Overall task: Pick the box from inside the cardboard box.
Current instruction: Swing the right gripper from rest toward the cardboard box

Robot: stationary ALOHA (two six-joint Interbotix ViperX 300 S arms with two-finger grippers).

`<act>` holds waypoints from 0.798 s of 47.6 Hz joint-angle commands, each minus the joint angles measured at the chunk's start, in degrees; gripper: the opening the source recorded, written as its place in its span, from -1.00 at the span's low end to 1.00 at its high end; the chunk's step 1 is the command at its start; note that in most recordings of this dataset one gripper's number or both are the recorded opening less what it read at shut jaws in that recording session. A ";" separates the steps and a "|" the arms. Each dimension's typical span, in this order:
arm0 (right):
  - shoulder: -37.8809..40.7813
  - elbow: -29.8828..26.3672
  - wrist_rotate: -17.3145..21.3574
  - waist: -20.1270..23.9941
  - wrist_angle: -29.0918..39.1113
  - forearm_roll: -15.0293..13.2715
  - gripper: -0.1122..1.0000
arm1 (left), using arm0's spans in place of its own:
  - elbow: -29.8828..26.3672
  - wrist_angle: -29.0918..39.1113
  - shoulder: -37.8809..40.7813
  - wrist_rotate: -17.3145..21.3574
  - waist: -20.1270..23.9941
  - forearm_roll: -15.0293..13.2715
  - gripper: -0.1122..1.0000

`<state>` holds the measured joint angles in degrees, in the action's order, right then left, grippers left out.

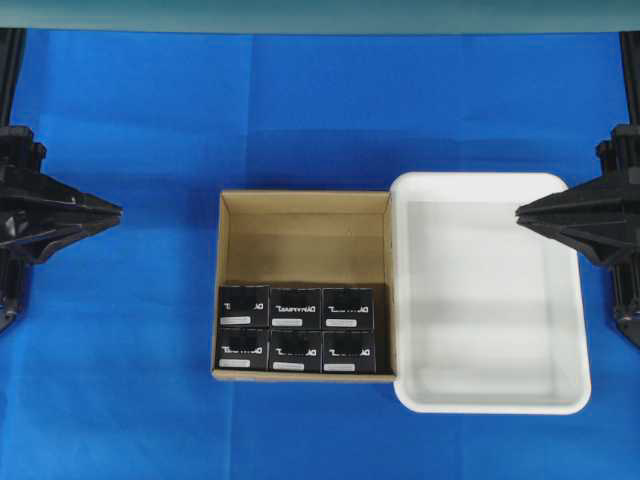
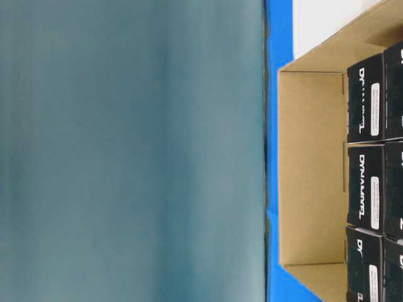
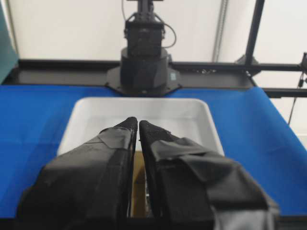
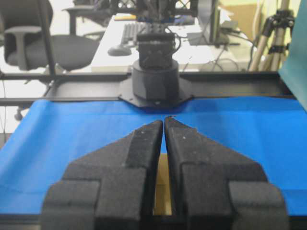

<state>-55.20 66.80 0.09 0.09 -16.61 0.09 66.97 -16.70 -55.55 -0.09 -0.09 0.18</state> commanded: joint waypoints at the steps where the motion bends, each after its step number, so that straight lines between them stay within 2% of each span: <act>1: 0.79 -1.14 0.79 -0.35 -0.18 0.35 -0.54 | -2.02 1.67 1.41 -0.35 0.18 0.79 -0.54; 5: 1.85 -3.69 1.49 -0.62 6.06 4.31 -0.67 | -4.04 6.24 1.58 -0.44 0.09 0.79 -0.67; 8: 2.72 -6.06 2.37 -1.05 12.74 5.89 -0.75 | -5.36 9.84 1.67 -0.35 0.09 0.79 -0.81; 12: 4.31 -9.93 3.69 -1.23 22.85 5.98 -0.78 | -6.68 14.68 1.49 -0.35 0.00 0.79 -0.88; 20: 8.61 -16.44 7.03 -1.58 36.47 6.06 -0.78 | -8.09 21.71 0.62 -0.44 -0.18 0.79 -0.89; 28: 16.17 -23.29 11.95 -1.58 47.46 6.15 -0.78 | -8.26 23.82 0.53 -0.70 -0.44 0.79 -0.89; 38: 27.77 -32.78 12.30 -0.97 59.85 6.15 -0.78 | -8.35 24.26 0.88 -0.79 -0.62 0.79 -0.89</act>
<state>-30.76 37.88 12.48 -1.32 39.99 6.06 60.29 7.73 -55.11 -0.79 -0.62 0.88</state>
